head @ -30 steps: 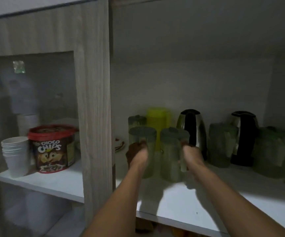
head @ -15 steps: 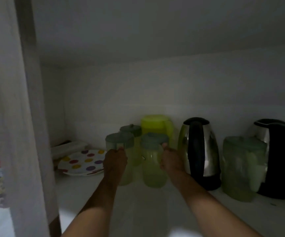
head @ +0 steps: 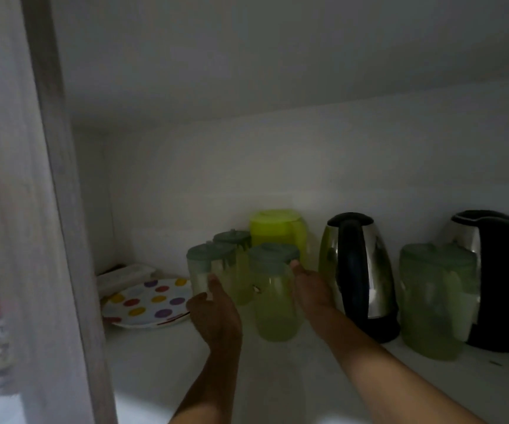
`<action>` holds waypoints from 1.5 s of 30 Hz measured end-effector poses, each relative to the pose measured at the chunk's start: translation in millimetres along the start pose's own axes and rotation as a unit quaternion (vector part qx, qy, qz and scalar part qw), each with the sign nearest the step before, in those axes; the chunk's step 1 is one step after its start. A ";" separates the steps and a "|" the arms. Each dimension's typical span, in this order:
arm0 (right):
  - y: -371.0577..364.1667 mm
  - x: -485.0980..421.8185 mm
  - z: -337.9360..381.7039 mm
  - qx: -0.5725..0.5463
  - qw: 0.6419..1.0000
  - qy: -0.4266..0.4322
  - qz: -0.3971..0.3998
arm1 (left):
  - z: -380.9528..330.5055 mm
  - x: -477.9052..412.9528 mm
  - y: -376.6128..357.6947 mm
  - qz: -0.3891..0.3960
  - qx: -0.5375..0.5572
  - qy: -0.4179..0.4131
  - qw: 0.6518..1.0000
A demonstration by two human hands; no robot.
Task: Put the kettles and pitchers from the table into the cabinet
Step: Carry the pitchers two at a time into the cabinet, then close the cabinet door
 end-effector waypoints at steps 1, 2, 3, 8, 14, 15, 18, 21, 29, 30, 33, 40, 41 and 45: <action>1.9 6.0 1.2 0.007 1.000 0.004 -0.012 | 2.7 3.5 3.1 -0.031 -0.004 0.002 1.000; 3.8 13.5 1.9 0.008 0.999 0.012 -0.033 | 4.2 6.3 4.9 -0.043 -0.010 0.001 0.999; 5.5 22.0 1.9 -0.002 0.998 0.024 -0.061 | 3.7 9.0 5.5 -0.043 -0.023 -0.005 0.999; 18.5 60.7 -15.2 0.020 0.982 0.006 -0.188 | -1.5 39.0 4.8 0.085 -0.032 -0.101 0.991; 87.4 158.4 -55.1 0.139 0.933 -0.094 -0.318 | 7.4 115.4 9.8 0.350 -0.077 -0.137 0.924; 107.0 184.3 -61.9 0.154 0.919 -0.115 -0.345 | 7.8 136.7 12.1 0.399 -0.088 -0.129 0.903; 172.4 269.3 -79.3 0.198 0.863 -0.176 -0.430 | -3.8 215.6 32.1 0.517 -0.081 -0.087 0.848; 235.6 362.8 -83.8 0.216 0.799 -0.231 -0.512 | -22.4 303.0 57.0 0.608 -0.039 -0.058 0.791; 364.6 618.4 -60.4 0.263 0.616 -0.300 -0.679 | -101.6 532.3 170.2 0.766 0.045 -0.011 0.641; 374.0 648.0 -59.0 0.261 0.600 -0.302 -0.694 | -109.1 557.7 189.1 0.780 0.050 0.001 0.624; 400.8 729.1 -58.2 0.251 0.564 -0.311 -0.723 | -132.1 627.3 250.3 0.811 0.064 0.030 0.581; 472.7 837.7 -56.9 0.216 0.556 -0.316 -0.738 | -165.5 749.0 343.4 0.845 0.089 0.033 0.526; 481.9 841.4 -57.0 0.207 0.566 -0.311 -0.735 | -167.6 761.1 349.2 0.839 0.096 0.020 0.535; 505.0 833.5 -57.1 0.154 0.635 -0.265 -0.709 | -166.7 796.5 356.1 0.822 0.097 -0.005 0.561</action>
Point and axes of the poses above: each hand's wrist, its own x-axis away from the middle knuckle, its own y-axis out of the back of the hand, z = x × y, the point moved 1 cm from there along -x, towards the middle knuckle, and after that the axes turned 11 degrees about x, right-handed, at the moved point
